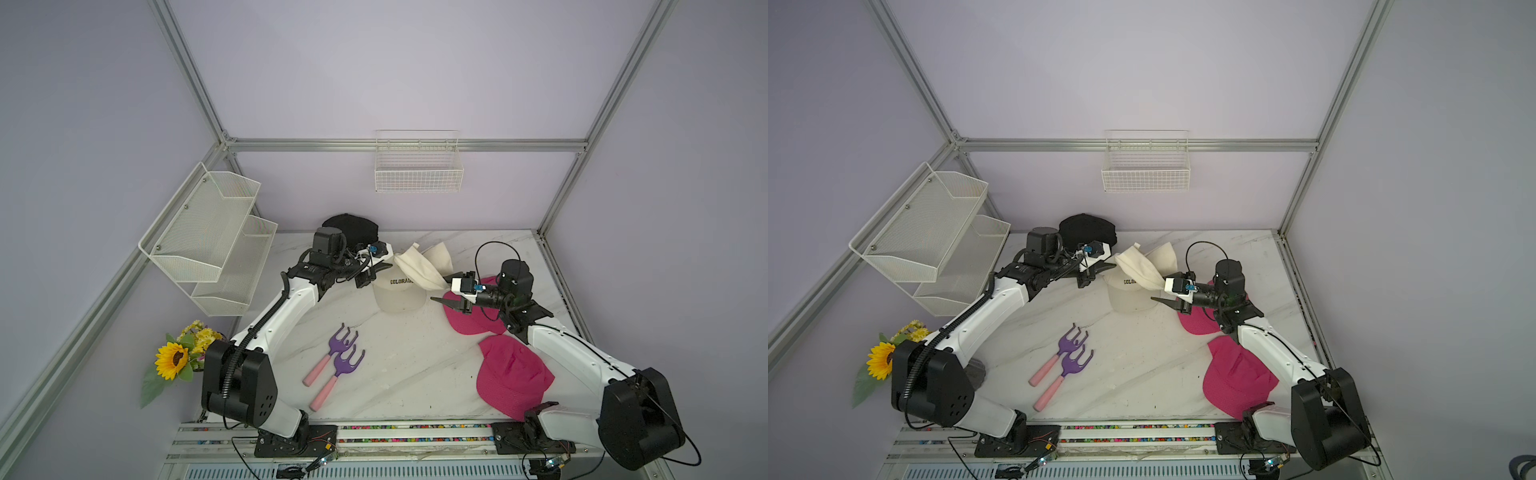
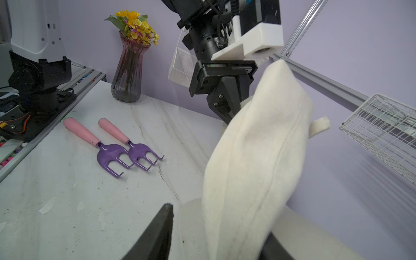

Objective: Stack the baseball caps by color
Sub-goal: Pick up the baseball cap at the corner of the board.

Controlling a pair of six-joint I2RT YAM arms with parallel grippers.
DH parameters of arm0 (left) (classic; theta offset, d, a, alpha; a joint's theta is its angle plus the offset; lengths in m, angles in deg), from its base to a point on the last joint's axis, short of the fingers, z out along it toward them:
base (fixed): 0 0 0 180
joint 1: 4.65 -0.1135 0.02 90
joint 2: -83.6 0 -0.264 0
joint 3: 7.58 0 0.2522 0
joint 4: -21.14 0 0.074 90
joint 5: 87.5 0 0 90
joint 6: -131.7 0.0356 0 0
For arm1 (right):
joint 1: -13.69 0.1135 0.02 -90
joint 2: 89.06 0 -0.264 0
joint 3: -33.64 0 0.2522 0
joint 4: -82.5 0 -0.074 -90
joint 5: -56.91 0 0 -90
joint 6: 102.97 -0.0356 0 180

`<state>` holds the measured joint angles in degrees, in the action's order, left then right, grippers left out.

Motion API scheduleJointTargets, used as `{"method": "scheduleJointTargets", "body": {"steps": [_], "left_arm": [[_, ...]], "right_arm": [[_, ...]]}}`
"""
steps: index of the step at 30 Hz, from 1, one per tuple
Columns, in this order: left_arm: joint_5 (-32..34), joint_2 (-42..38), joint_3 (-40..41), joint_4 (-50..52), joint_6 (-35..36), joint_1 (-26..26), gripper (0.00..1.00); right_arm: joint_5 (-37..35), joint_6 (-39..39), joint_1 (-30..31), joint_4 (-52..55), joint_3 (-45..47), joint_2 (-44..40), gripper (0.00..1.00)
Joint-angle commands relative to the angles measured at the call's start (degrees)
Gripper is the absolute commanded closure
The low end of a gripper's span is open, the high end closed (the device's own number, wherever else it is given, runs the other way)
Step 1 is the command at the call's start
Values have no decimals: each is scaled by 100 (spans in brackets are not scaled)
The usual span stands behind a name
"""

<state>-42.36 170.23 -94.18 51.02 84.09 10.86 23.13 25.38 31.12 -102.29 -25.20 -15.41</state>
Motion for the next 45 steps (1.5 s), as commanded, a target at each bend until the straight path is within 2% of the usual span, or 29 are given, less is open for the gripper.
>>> {"method": "scheduleJointTargets", "body": {"steps": [1, 5, 7, 14, 16, 29, 32, 38, 39, 40, 43, 45], "left_arm": [[-186, -129, -50, -272, -145, -78, 100], [-444, -138, -38, -214, -117, -113, 100], [-497, -138, -29, -231, -147, -111, 100], [-263, -154, 125, -500, -392, -114, 100], [-183, -160, 156, -546, -483, -116, 100], [688, -177, 560, -906, -957, -109, 100], [953, -105, 574, -1051, -1117, -114, 95], [641, -161, 600, -1264, -1402, -109, 94], [644, -195, 677, -1402, -1474, -109, 91], [658, -235, 780, -1585, -1501, -109, 84], [925, -393, 1181, -2258, -1641, -115, 51], [1143, -519, 1402, -2578, -1672, -118, 37]], "right_arm": [[-354, 87, 27, 168, -86, 105, 46], [-623, -16, 28, -206, 73, 97, 42], [-633, -83, 31, -354, 133, 96, 46], [-419, -231, 25, -439, 196, -156, 81], [-440, -201, 27, -387, 212, -240, 100], [-862, 46, 25, -103, 99, -746, 100], [-957, -35, 32, -49, 10, -703, 100], [-1627, 159, 219, 360, -327, -456, 100], [-1718, 221, 263, 467, -408, -396, 100], [-1866, 278, 323, 572, -496, -342, 100], [-2477, 509, 475, 1132, -836, -153, 100], [-2864, 607, 515, 1428, -1033, -94, 100]]}}
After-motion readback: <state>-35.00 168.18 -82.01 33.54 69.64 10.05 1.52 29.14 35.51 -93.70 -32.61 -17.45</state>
